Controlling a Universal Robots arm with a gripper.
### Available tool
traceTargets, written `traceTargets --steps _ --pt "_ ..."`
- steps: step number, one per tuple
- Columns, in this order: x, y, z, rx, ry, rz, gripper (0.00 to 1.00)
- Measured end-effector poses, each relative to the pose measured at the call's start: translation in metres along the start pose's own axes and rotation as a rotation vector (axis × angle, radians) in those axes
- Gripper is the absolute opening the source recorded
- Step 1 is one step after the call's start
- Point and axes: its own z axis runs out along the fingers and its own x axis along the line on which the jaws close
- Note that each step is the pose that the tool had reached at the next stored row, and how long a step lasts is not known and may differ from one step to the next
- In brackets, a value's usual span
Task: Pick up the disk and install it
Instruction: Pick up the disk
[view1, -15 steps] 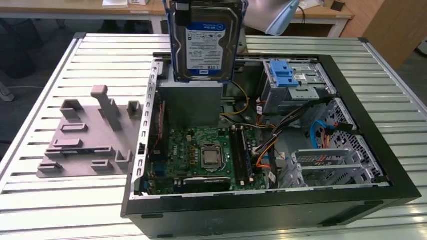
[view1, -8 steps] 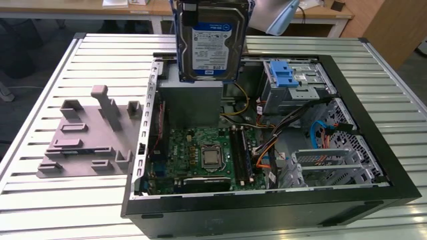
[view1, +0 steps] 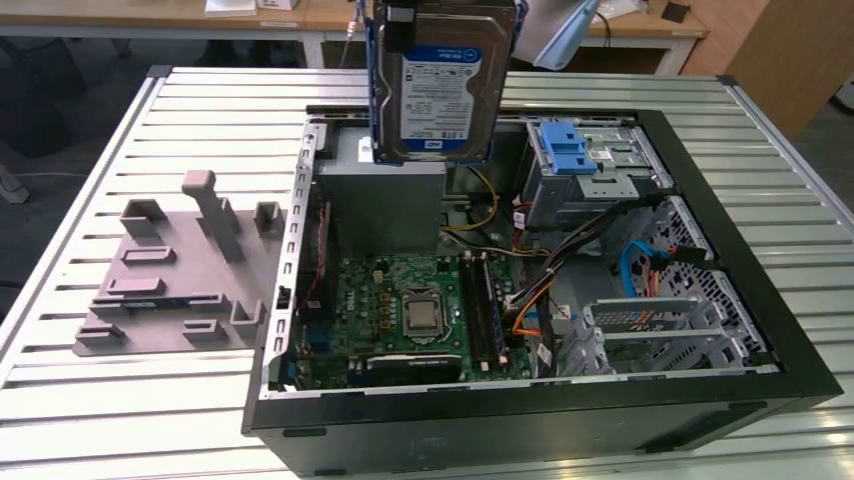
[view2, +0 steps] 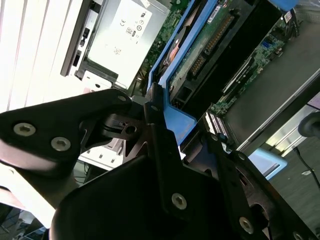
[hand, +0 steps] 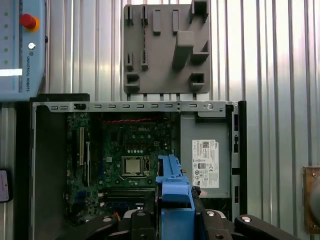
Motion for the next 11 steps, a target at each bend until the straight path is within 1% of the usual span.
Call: traceTargets --steps 4,8,11 --pt "0.0003 -0.0044 -0.0001 0.0 -0.0001 0.0 0.36" --pt "0.0057 -0.0046 0.0006 0.0 -0.0001 0.0 0.36" --pt "0.0075 -0.0047 0.0012 0.0 0.0 0.0 0.36"
